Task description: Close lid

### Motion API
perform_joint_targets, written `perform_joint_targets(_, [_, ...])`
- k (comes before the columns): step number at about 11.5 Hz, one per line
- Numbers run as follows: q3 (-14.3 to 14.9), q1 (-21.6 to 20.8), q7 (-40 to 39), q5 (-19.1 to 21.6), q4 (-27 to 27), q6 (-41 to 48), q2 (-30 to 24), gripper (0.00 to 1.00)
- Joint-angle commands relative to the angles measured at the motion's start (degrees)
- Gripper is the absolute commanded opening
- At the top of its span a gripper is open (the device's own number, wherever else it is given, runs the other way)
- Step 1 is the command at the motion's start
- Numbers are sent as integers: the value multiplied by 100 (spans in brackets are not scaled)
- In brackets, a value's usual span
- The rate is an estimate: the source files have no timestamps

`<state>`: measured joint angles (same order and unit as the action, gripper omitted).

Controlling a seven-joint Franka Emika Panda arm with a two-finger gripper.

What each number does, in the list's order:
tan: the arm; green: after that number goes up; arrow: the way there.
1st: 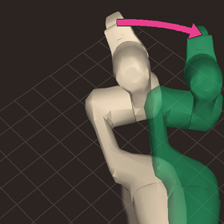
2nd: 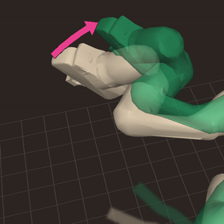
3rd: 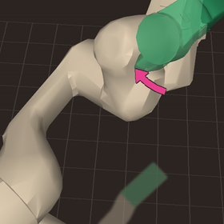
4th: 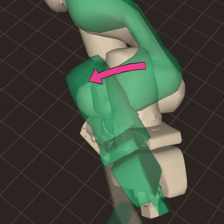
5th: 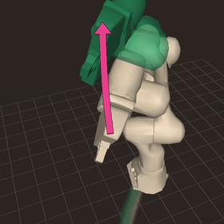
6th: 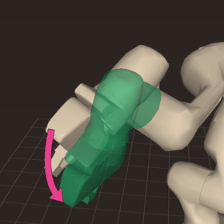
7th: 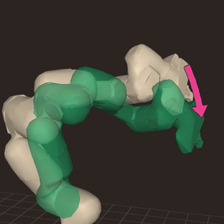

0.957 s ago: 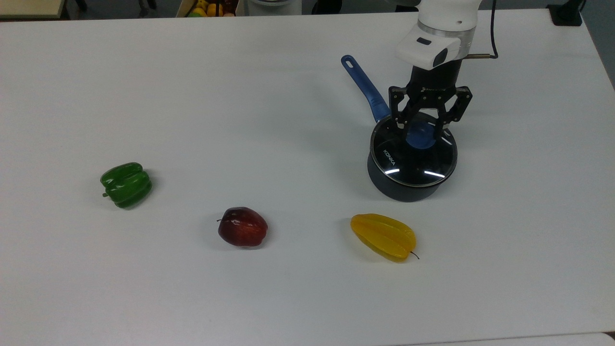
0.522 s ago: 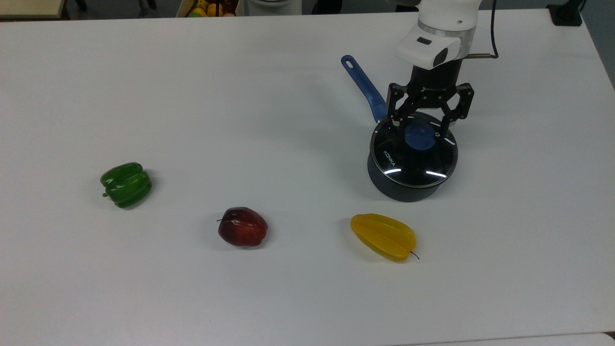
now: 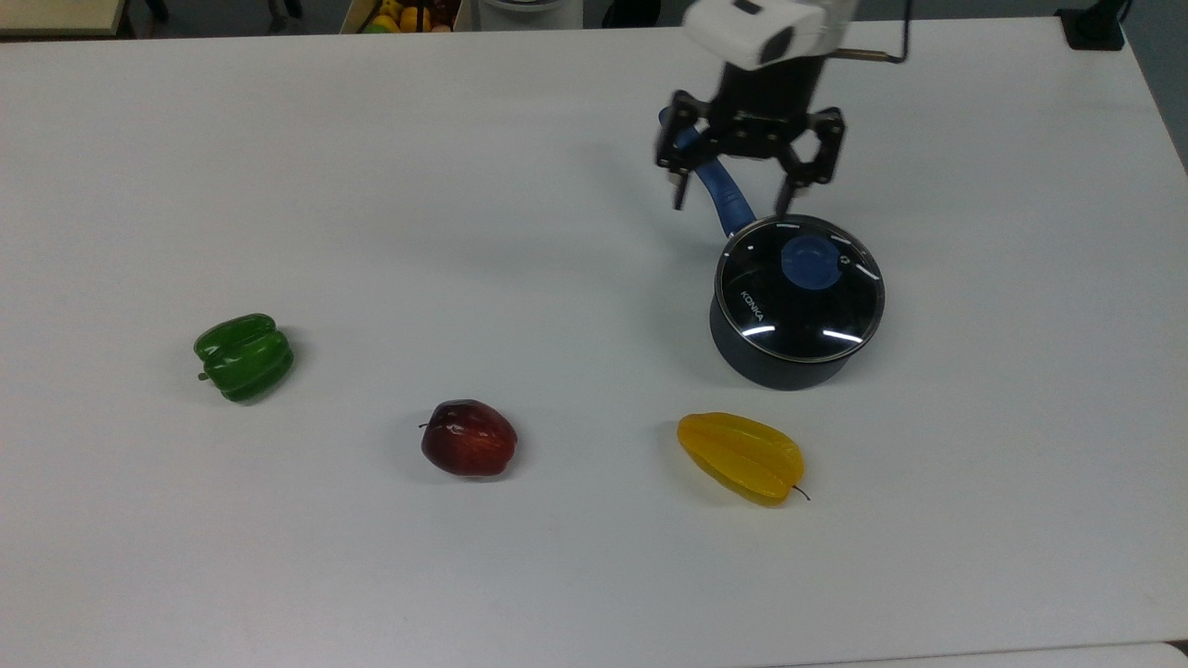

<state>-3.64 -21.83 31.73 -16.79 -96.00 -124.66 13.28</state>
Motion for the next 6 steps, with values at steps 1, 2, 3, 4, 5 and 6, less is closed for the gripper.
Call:
perform_joint_targets(1, [39,888,-1805,1139,-95,1071,-641,100])
perform_joint_targets(2, [39,1213,-2246,1273,-103,1414,-773,100])
perform_joint_targets(3, [22,1512,-2625,1283,-112,1783,-905,100])
perform_joint_targets(4, [30,1733,-2907,1283,-112,2152,-1028,100])
perform_joint_targets(5, [31,1953,-3084,1274,-104,2478,-1168,100])
perform_joint_targets(6, [31,2111,-3077,1274,-112,2612,-1300,100])
